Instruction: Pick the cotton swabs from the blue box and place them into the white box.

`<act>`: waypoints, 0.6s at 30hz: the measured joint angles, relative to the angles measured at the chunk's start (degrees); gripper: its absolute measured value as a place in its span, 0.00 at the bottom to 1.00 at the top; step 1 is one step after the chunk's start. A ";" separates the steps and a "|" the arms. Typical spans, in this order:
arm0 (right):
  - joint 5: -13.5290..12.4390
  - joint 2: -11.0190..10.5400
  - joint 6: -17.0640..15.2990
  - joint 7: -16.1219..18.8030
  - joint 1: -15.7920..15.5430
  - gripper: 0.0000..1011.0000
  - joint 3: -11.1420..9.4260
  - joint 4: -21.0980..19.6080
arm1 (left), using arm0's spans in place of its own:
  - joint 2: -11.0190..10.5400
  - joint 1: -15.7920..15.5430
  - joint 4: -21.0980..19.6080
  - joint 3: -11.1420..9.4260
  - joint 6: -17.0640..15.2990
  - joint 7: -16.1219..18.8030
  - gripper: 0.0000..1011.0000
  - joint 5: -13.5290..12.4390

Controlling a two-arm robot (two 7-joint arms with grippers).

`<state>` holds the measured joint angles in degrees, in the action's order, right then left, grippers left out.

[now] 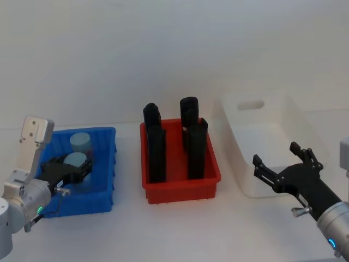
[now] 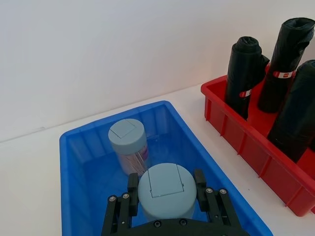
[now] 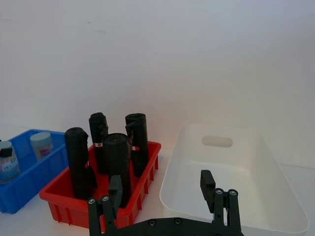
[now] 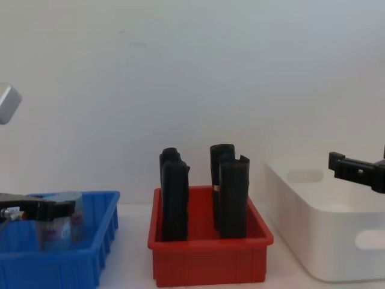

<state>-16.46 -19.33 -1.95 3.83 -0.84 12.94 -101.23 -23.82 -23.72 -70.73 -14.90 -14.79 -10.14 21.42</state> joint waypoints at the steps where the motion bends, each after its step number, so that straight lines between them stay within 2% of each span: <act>1: 0.00 0.00 0.00 0.00 0.00 0.99 0.00 0.00 | 0.01 0.02 -0.01 0.00 -0.06 -0.07 0.66 -0.03; 18: 0.00 0.00 0.00 0.00 0.00 0.99 0.00 0.00 | 0.07 0.00 -0.99 0.04 -0.94 -1.15 0.66 -0.47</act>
<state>-16.47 -19.33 -1.95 3.82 -0.84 12.94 -101.23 -23.75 -23.72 -71.73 -14.87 -15.73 -11.29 20.96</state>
